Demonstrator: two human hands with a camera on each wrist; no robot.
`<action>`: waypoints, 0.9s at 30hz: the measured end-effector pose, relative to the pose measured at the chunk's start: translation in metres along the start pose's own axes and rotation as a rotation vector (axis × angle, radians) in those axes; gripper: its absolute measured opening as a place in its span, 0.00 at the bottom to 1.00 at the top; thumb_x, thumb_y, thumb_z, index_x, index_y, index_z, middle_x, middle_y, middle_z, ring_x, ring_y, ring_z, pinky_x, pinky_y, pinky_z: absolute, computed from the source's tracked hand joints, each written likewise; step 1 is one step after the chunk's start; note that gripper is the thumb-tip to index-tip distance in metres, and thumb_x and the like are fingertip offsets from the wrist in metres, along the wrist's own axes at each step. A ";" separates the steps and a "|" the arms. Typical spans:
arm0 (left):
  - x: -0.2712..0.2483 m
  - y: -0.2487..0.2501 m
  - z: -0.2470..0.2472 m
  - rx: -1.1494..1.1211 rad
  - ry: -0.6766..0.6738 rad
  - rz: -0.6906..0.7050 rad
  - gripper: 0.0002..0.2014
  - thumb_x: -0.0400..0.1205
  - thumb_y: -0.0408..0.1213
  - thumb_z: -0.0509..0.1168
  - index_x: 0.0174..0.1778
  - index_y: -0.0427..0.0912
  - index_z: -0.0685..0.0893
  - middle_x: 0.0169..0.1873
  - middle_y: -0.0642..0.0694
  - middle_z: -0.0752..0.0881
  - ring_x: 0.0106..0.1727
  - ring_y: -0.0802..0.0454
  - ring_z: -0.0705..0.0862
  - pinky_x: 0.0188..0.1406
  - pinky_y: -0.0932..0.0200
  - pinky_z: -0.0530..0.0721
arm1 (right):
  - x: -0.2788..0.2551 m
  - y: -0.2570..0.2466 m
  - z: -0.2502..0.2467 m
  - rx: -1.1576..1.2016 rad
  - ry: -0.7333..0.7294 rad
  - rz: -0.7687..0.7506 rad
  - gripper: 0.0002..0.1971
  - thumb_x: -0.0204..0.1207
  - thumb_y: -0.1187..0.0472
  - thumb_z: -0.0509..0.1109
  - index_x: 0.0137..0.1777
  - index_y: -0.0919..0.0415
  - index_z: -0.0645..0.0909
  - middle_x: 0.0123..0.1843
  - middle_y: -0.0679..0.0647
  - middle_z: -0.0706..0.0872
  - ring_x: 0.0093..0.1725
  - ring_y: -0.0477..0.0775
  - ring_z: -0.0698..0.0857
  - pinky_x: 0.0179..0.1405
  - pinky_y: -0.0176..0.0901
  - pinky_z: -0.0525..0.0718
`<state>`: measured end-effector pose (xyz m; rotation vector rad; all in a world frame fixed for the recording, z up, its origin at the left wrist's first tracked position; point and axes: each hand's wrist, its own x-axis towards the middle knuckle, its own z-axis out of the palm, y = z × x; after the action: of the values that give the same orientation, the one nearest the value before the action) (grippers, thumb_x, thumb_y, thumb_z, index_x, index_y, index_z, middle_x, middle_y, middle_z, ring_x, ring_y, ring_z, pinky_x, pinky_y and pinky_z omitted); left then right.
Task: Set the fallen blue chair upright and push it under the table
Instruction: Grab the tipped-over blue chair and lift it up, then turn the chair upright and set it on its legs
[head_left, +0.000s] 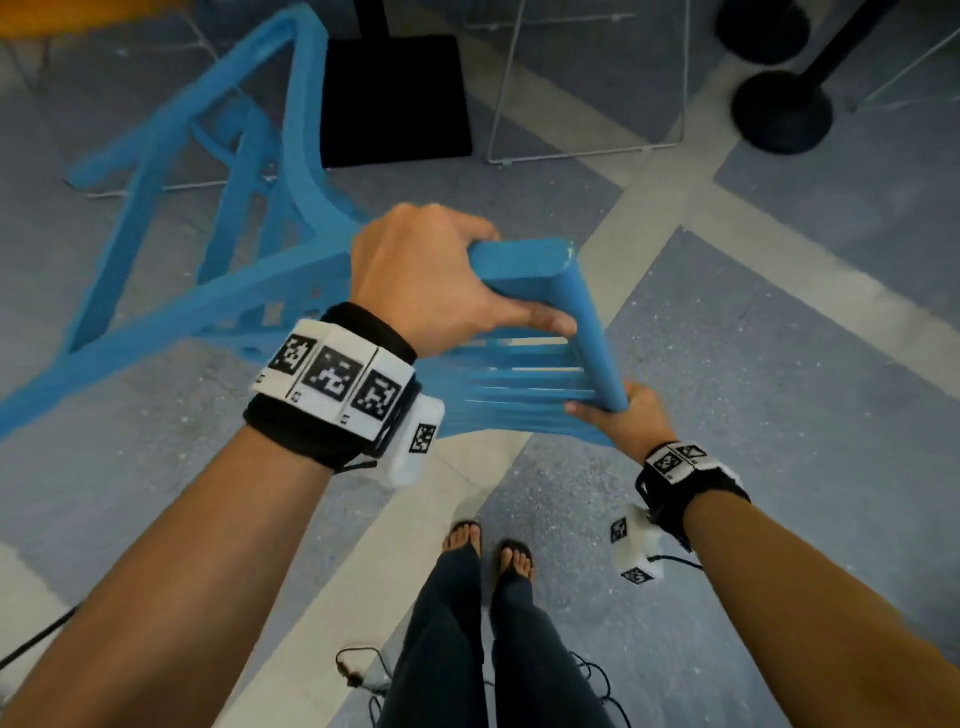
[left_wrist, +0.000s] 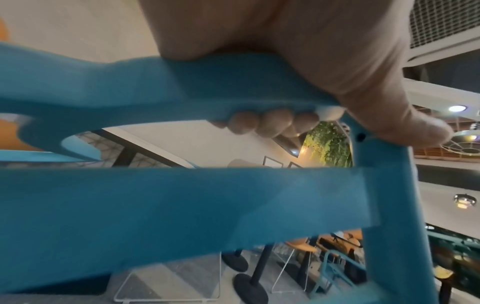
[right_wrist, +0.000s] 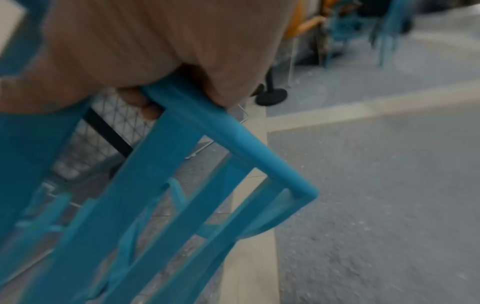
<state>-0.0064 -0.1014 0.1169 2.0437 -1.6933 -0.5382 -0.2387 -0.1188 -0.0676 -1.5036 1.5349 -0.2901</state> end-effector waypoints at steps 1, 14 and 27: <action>-0.002 -0.002 -0.006 -0.021 0.007 -0.001 0.33 0.42 0.80 0.64 0.18 0.51 0.74 0.13 0.55 0.70 0.21 0.59 0.72 0.30 0.60 0.68 | -0.001 -0.006 0.000 0.010 -0.010 -0.003 0.16 0.60 0.57 0.82 0.26 0.56 0.75 0.25 0.51 0.74 0.25 0.47 0.71 0.18 0.27 0.67; -0.059 -0.016 -0.088 -0.676 0.630 0.163 0.18 0.64 0.70 0.68 0.20 0.60 0.81 0.16 0.54 0.76 0.20 0.55 0.64 0.19 0.52 0.62 | -0.025 -0.155 -0.078 -0.394 0.165 -0.465 0.27 0.42 0.26 0.66 0.22 0.51 0.74 0.25 0.55 0.73 0.28 0.58 0.74 0.29 0.46 0.66; -0.152 -0.094 -0.067 -1.163 1.024 -0.240 0.20 0.62 0.61 0.55 0.13 0.52 0.79 0.08 0.57 0.77 0.14 0.62 0.73 0.21 0.61 0.66 | -0.100 -0.226 -0.056 -0.844 0.214 -0.828 0.27 0.50 0.32 0.74 0.28 0.58 0.84 0.24 0.55 0.70 0.27 0.59 0.72 0.28 0.45 0.66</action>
<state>0.0801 0.0687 0.1236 1.2117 -0.3254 -0.3022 -0.1504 -0.1049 0.1696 -2.8405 1.1433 -0.2859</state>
